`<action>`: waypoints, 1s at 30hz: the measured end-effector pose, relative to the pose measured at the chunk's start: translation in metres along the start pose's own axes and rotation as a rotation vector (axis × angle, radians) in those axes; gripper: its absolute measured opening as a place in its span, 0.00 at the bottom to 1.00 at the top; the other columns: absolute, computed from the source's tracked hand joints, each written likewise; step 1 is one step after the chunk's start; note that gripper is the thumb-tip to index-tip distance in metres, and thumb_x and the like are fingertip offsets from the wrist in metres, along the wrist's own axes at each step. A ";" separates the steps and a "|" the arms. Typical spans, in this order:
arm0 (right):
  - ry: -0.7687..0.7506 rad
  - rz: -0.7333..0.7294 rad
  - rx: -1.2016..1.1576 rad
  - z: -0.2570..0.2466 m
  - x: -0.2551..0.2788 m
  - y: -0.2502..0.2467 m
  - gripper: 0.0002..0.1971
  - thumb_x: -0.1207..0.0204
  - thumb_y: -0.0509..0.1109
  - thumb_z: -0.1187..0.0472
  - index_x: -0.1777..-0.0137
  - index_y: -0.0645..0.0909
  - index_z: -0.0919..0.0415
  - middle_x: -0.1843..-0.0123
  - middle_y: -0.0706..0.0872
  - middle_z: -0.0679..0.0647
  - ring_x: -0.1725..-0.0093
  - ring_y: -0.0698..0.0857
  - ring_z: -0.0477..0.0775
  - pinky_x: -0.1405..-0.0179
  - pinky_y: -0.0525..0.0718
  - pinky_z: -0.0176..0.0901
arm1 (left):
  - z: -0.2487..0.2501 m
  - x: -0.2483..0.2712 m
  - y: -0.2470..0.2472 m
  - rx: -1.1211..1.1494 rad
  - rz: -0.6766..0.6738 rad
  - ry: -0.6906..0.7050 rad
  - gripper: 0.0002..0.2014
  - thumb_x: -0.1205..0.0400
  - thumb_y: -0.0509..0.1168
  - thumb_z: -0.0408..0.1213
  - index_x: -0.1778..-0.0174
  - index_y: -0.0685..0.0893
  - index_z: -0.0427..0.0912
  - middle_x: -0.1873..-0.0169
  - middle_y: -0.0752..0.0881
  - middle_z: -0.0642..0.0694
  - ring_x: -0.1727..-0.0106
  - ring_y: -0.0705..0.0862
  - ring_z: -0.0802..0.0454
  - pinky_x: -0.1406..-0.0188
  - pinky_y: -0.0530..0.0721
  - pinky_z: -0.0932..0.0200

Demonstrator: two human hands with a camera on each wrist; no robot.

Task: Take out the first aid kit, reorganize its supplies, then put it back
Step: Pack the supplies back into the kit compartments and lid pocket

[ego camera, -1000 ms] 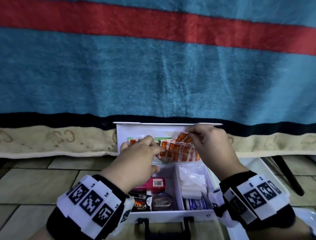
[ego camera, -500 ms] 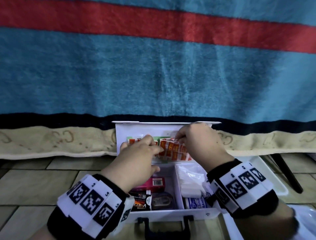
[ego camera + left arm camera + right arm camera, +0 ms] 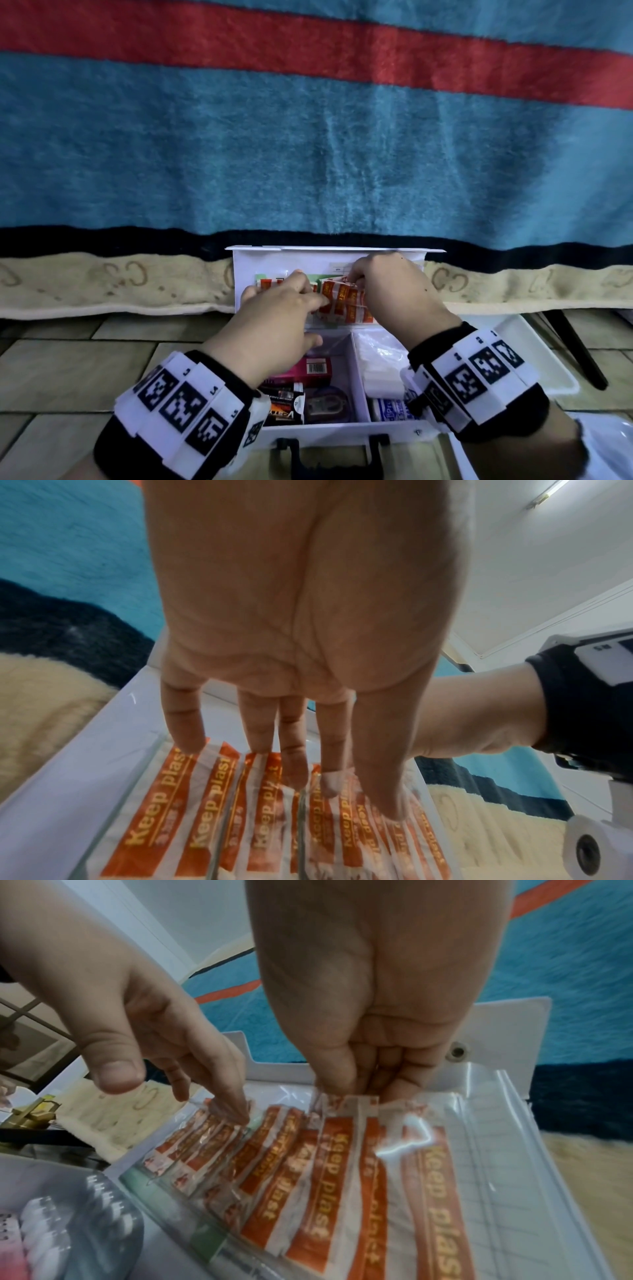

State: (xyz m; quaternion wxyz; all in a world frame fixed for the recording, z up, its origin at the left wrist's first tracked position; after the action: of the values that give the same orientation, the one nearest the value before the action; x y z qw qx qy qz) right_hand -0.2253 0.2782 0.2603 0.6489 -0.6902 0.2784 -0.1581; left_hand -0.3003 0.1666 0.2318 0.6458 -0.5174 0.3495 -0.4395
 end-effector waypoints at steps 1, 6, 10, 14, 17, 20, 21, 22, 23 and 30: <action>-0.004 0.037 -0.009 0.000 0.000 -0.001 0.18 0.30 0.62 0.73 0.50 0.85 0.53 0.53 0.89 0.52 0.49 0.85 0.57 0.54 0.85 0.48 | 0.000 0.000 0.000 -0.003 -0.002 0.003 0.28 0.22 0.65 0.55 0.25 0.67 0.63 0.39 0.66 0.59 0.38 0.75 0.58 0.30 0.63 0.48; -0.018 0.088 0.005 0.000 0.004 -0.001 0.14 0.28 0.63 0.72 0.52 0.84 0.53 0.54 0.88 0.52 0.53 0.85 0.57 0.60 0.82 0.44 | 0.000 0.001 0.001 -0.014 -0.005 0.002 0.29 0.22 0.65 0.56 0.25 0.67 0.62 0.37 0.65 0.58 0.35 0.74 0.57 0.29 0.63 0.47; -0.047 0.094 -0.026 0.002 0.009 -0.005 0.21 0.31 0.61 0.75 0.47 0.84 0.52 0.48 0.87 0.52 0.47 0.85 0.58 0.55 0.84 0.47 | 0.001 0.001 -0.003 -0.016 -0.003 0.006 0.30 0.22 0.64 0.56 0.23 0.63 0.61 0.35 0.65 0.59 0.34 0.73 0.58 0.28 0.63 0.49; -0.110 0.225 -0.237 0.011 0.023 -0.027 0.15 0.24 0.67 0.69 0.44 0.87 0.52 0.43 0.88 0.49 0.44 0.86 0.50 0.43 0.81 0.38 | 0.006 0.002 -0.013 0.055 0.107 -0.005 0.31 0.19 0.62 0.52 0.21 0.58 0.60 0.32 0.68 0.61 0.34 0.73 0.57 0.28 0.61 0.53; -0.131 0.341 -0.413 0.031 0.046 -0.049 0.09 0.24 0.69 0.65 0.50 0.90 0.55 0.52 0.90 0.49 0.52 0.86 0.41 0.51 0.75 0.21 | 0.015 0.003 -0.013 0.095 0.141 0.011 0.29 0.19 0.62 0.51 0.21 0.62 0.57 0.29 0.68 0.59 0.29 0.71 0.55 0.27 0.63 0.52; -0.006 0.384 -0.428 0.070 0.079 -0.059 0.09 0.25 0.71 0.67 0.52 0.90 0.55 0.57 0.90 0.46 0.57 0.83 0.36 0.55 0.72 0.13 | 0.029 0.004 -0.014 0.111 0.179 0.049 0.27 0.19 0.63 0.50 0.23 0.67 0.53 0.27 0.66 0.57 0.27 0.69 0.53 0.26 0.68 0.51; 0.059 0.379 -0.416 0.085 0.091 -0.060 0.10 0.25 0.71 0.68 0.52 0.90 0.54 0.58 0.89 0.45 0.58 0.83 0.34 0.57 0.72 0.13 | 0.036 0.004 -0.014 0.107 0.192 0.060 0.27 0.19 0.64 0.49 0.24 0.68 0.52 0.26 0.65 0.55 0.26 0.68 0.53 0.25 0.68 0.50; 0.132 0.376 -0.403 0.101 0.104 -0.059 0.10 0.26 0.71 0.67 0.52 0.90 0.54 0.61 0.89 0.43 0.61 0.82 0.31 0.59 0.72 0.13 | 0.043 0.004 -0.015 0.105 0.205 0.069 0.27 0.20 0.64 0.49 0.24 0.70 0.51 0.25 0.65 0.54 0.25 0.68 0.52 0.25 0.68 0.48; 0.212 0.371 -0.386 0.117 0.120 -0.057 0.09 0.26 0.71 0.67 0.53 0.90 0.55 0.65 0.87 0.40 0.64 0.81 0.29 0.62 0.72 0.14 | 0.051 0.005 -0.014 0.104 0.214 0.081 0.26 0.20 0.65 0.49 0.26 0.72 0.50 0.26 0.66 0.53 0.25 0.68 0.51 0.25 0.68 0.48; 0.617 0.008 -0.142 0.197 0.222 0.005 0.06 0.28 0.75 0.60 0.52 0.89 0.53 0.52 0.91 0.49 0.59 0.83 0.46 0.63 0.74 0.23 | 0.127 0.012 0.025 0.107 0.023 0.298 0.13 0.18 0.62 0.48 0.39 0.79 0.50 0.41 0.75 0.51 0.39 0.77 0.50 0.38 0.76 0.52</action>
State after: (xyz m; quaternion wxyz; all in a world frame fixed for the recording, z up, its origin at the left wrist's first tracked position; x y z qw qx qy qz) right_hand 0.0643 0.3063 0.2020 0.4846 -0.6520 0.4755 -0.3376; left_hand -0.1751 0.2033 0.2352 0.6183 -0.4072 0.4234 -0.5221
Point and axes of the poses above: each hand's wrist, its own x-axis away from the middle knuckle, its own y-axis out of the palm, z = x × y, the point moved 6 cm from there along -x, towards the middle knuckle
